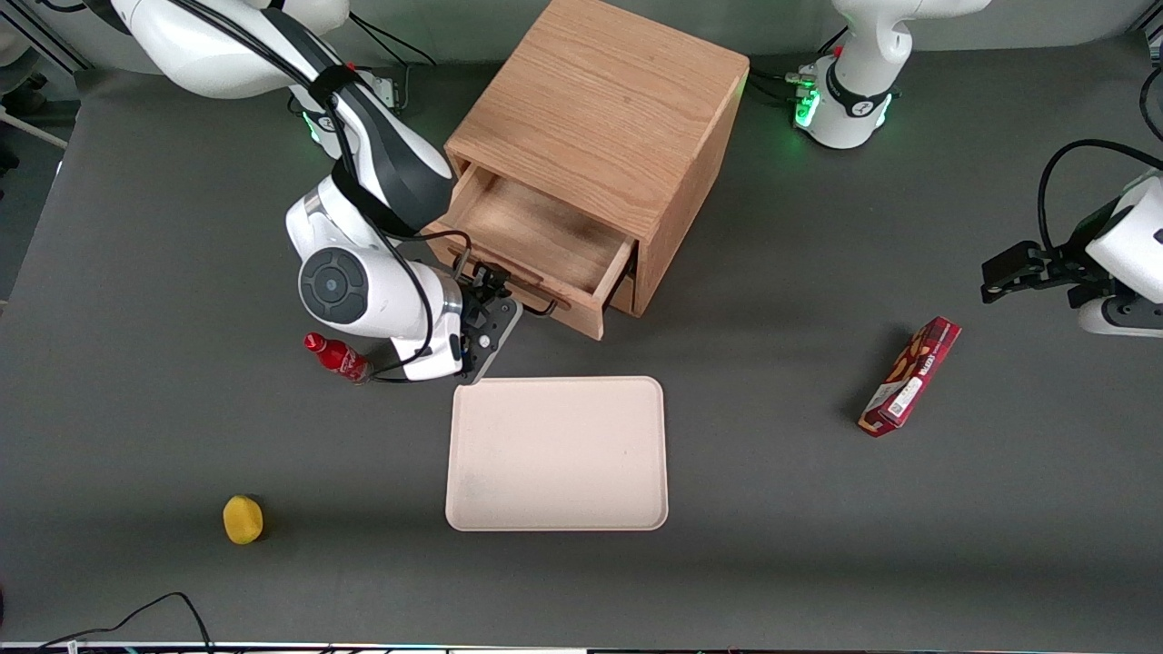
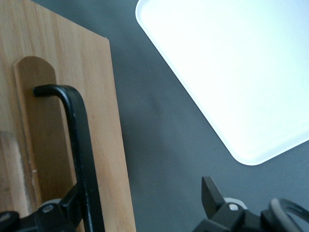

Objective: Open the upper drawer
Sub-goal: 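Pull the upper drawer outward from the cabinet with the right gripper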

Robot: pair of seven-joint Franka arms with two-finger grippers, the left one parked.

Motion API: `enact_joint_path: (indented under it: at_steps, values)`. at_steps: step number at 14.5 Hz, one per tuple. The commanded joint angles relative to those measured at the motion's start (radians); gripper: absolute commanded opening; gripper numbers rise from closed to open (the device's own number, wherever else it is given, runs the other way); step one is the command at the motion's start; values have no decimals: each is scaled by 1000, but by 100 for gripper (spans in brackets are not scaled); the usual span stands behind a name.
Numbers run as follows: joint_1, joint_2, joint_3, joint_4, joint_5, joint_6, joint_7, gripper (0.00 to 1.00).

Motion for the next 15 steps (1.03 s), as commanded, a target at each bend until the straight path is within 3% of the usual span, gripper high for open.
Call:
enact_joint_path:
  at_steps: [1,15]
  values:
    - [2,22,-1,43,-41,-14,-31,100]
    - [4,82,-58,139,-70,-82,-97,100]
